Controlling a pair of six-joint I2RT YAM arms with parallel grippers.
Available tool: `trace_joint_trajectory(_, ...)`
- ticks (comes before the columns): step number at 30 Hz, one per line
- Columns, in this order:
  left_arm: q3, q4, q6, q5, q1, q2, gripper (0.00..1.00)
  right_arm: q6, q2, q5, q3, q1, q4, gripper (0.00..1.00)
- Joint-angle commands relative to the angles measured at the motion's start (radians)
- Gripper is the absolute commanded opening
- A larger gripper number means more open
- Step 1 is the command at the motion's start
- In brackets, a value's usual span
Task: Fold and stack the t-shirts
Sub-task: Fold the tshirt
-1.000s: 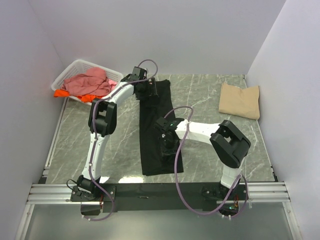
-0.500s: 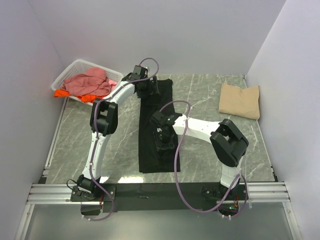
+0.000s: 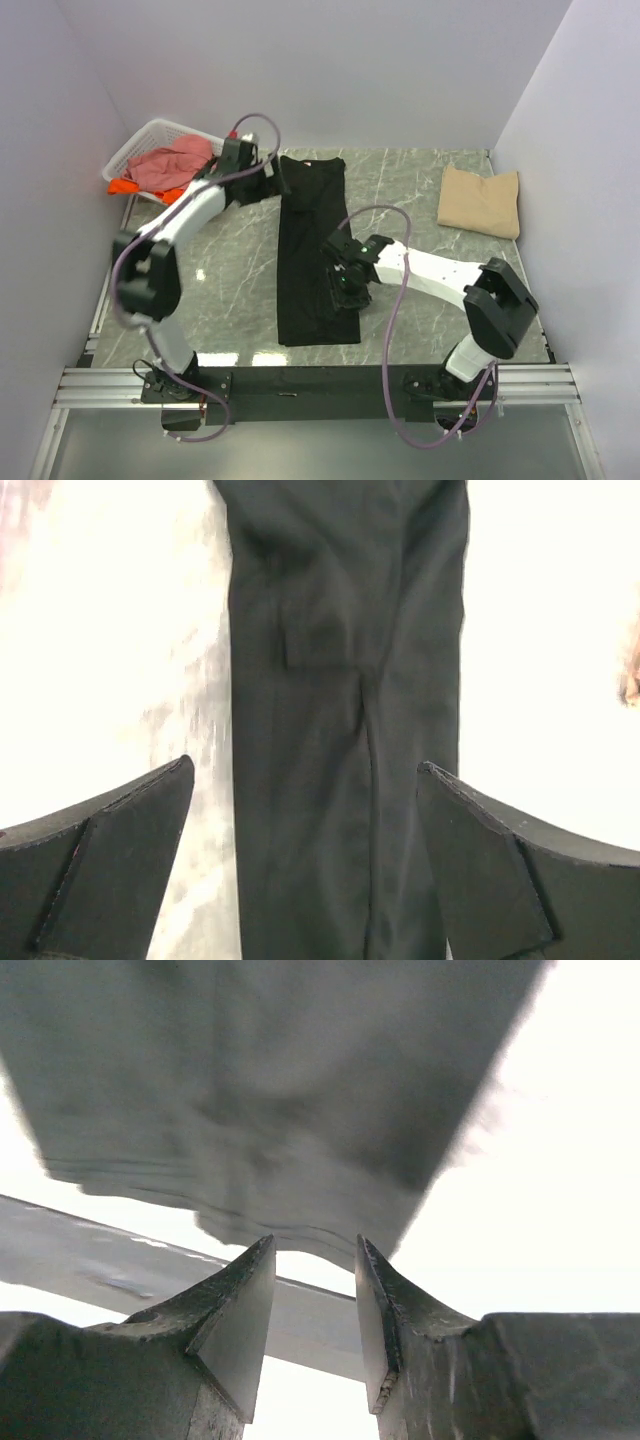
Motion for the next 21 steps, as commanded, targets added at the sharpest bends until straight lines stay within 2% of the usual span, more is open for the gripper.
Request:
trace_joint_trajectory(1,-0.281,0.037,-0.066,-0.052,-0.034,-0.177,0.98,0.066,-0.104,0.045,-0.110,0.010,0.017,0.45)
trace_joint_trajectory(4,-0.473,0.034,-0.102,-0.062,-0.085,-0.309,0.98,0.117,-0.172,0.059,-0.204,0.007,0.043,0.45)
trace_joint_trajectory(10,-0.711,0.011,-0.206,-0.072,-0.202,-0.488,0.98,0.160,-0.206,0.073,-0.297,0.007,0.088,0.46)
trace_joint_trajectory(15,-0.824,-0.022,-0.254,-0.087,-0.254,-0.599,0.98,0.149,-0.169,0.039,-0.327,0.006,0.146,0.47)
trace_joint_trajectory(21,-0.916,-0.063,-0.290,-0.102,-0.263,-0.700,0.98,0.148,-0.154,0.009,-0.348,0.004,0.186,0.47)
